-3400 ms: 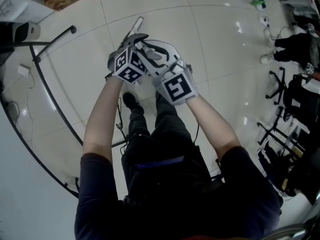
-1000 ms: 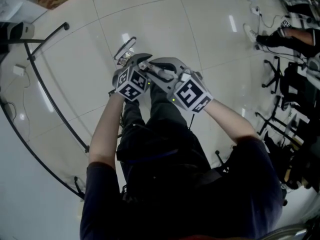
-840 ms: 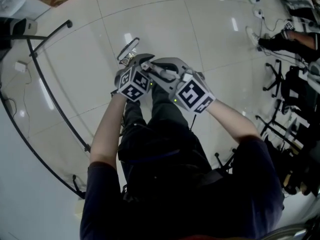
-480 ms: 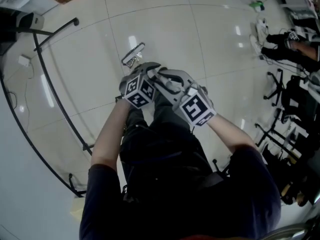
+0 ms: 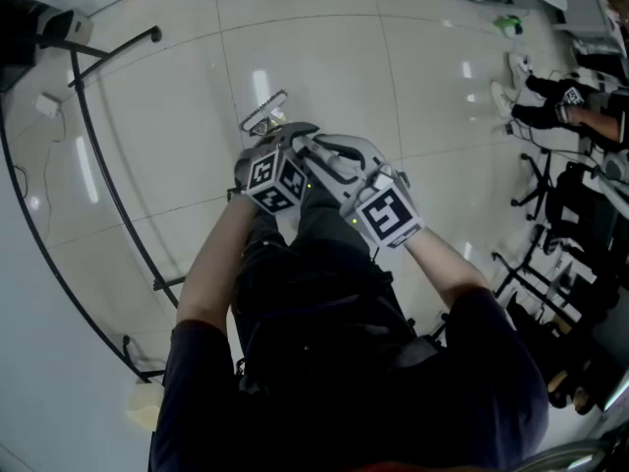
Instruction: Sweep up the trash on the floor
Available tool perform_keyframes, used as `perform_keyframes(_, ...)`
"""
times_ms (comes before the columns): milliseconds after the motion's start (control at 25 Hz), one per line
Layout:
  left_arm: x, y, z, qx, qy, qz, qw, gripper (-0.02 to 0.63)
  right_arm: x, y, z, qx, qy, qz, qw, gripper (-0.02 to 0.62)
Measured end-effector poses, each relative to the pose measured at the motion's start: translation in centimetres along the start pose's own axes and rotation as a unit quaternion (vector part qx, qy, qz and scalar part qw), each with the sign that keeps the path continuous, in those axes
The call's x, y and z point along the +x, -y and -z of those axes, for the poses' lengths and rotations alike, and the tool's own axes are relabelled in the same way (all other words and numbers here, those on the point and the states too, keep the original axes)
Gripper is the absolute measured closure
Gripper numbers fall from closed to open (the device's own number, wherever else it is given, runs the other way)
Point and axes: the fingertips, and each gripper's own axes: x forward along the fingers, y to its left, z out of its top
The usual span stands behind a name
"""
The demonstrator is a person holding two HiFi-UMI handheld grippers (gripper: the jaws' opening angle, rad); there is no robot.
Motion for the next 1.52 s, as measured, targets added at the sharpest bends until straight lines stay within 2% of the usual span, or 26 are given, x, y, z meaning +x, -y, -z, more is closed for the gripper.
perform_keyframes(280, -1.5, -5.1, -1.3, 0.014, 0.012, -0.024, 0.9995, 0.538, 2.4, 2.4, -4.5, -0.067, 0.066, -0.001, 0.996, 0.491)
perform_keyframes(440, -4.1, -7.7, -4.6, 0.033, 0.034, -0.046, 0.9978, 0.538, 1.9, 2.9, -9.4, -0.108, 0.108, -0.011, 0.988, 0.49)
perform_keyframes(560, -6.7, -8.7, -6.9, 0.045, 0.048, -0.058, 0.9962, 0.538, 0.9, 2.1, -12.7, -0.154, 0.122, -0.023, 0.98, 0.489)
perform_keyframes(680, -9.3, -9.0, -9.4, 0.061, 0.066, -0.072, 0.9934, 0.538, -0.6, 1.4, -15.8, -0.178, 0.136, -0.029, 0.974, 0.489)
perform_keyframes(880, -13.8, -8.9, -12.9, 0.076, 0.097, -0.096, 0.9877, 0.538, -3.3, 0.5, -20.1, -0.146, 0.152, -0.018, 0.977, 0.488)
perform_keyframes(1080, -17.3, -7.4, -15.3, 0.057, 0.092, -0.113, 0.9877, 0.537, -6.1, -0.9, -23.0, -0.136, 0.171, -0.017, 0.976, 0.486)
perform_keyframes(1200, -19.4, -7.2, -15.7, 0.063, 0.088, -0.16, 0.9812, 0.533, -6.8, -1.8, -24.6, -0.126, 0.2, -0.026, 0.971, 0.485)
perform_keyframes(1240, -20.2, -7.0, -15.8, 0.064, 0.09, -0.181, 0.9773, 0.511, -7.2, -2.1, -25.1, -0.116, 0.21, -0.033, 0.97, 0.485)
perform_keyframes(1320, -21.9, -6.5, -16.3, 0.059, 0.091, -0.219, 0.9698, 0.462, -8.2, -2.9, -26.1, -0.1, 0.234, -0.058, 0.965, 0.486)
perform_keyframes(1440, -23.8, -5.1, -16.7, 0.051, 0.079, -0.266, 0.9594, 0.46, -9.5, -4.3, -27.1, -0.086, 0.263, -0.102, 0.955, 0.492)
perform_keyframes(1520, -24.7, -4.0, -16.5, 0.037, 0.071, -0.298, 0.9511, 0.46, -10.2, -5.4, -27.1, -0.085, 0.265, -0.129, 0.952, 0.494)
